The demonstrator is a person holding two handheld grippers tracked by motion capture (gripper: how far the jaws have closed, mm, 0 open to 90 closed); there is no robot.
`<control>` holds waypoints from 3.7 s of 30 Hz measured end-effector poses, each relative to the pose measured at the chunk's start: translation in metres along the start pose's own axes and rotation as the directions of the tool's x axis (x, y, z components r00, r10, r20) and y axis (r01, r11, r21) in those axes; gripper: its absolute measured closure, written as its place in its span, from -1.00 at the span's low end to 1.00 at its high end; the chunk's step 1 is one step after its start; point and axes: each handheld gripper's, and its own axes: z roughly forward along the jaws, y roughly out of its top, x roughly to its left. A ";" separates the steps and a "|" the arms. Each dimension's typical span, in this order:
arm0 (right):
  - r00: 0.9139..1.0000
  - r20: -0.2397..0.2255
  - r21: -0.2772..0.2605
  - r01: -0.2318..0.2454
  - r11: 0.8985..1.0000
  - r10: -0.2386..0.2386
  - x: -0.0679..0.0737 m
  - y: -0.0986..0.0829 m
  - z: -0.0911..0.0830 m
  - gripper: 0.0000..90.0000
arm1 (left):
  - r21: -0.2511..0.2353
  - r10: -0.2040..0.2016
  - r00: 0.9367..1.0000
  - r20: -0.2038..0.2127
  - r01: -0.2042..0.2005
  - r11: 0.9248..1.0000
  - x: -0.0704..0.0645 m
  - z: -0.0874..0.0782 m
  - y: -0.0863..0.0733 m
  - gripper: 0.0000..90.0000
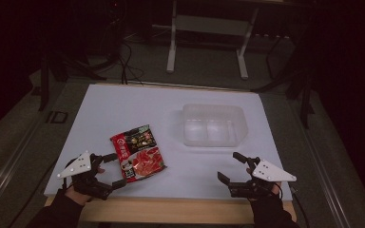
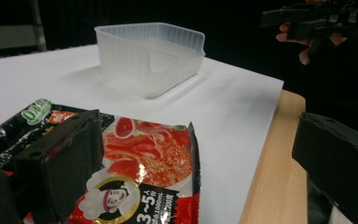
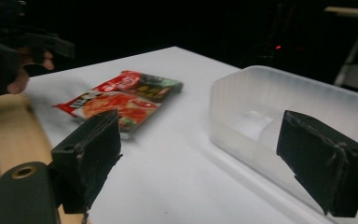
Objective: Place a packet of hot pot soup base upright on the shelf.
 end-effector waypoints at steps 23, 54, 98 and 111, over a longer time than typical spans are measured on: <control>0.999 0.015 -0.019 0.051 0.999 -0.051 0.010 0.009 -0.006 -0.75 | 0.048 0.092 0.992 0.085 -0.096 0.994 -0.023 0.001 0.028 -0.94; 0.999 0.018 -0.029 0.032 0.999 -0.032 0.012 0.013 -0.006 -0.75 | 0.046 0.096 0.990 -0.099 -0.092 0.995 0.019 -0.001 0.088 -0.82; 1.000 -0.023 0.010 0.010 1.000 -0.010 0.013 0.007 0.002 -0.72 | 0.317 -0.086 0.945 -0.315 0.190 0.929 0.143 0.040 0.010 -0.16; 1.000 -0.027 0.017 0.006 1.000 -0.005 0.011 0.005 0.003 -0.71 | 0.383 -0.111 0.956 -0.271 0.213 0.899 0.155 0.053 -0.002 0.20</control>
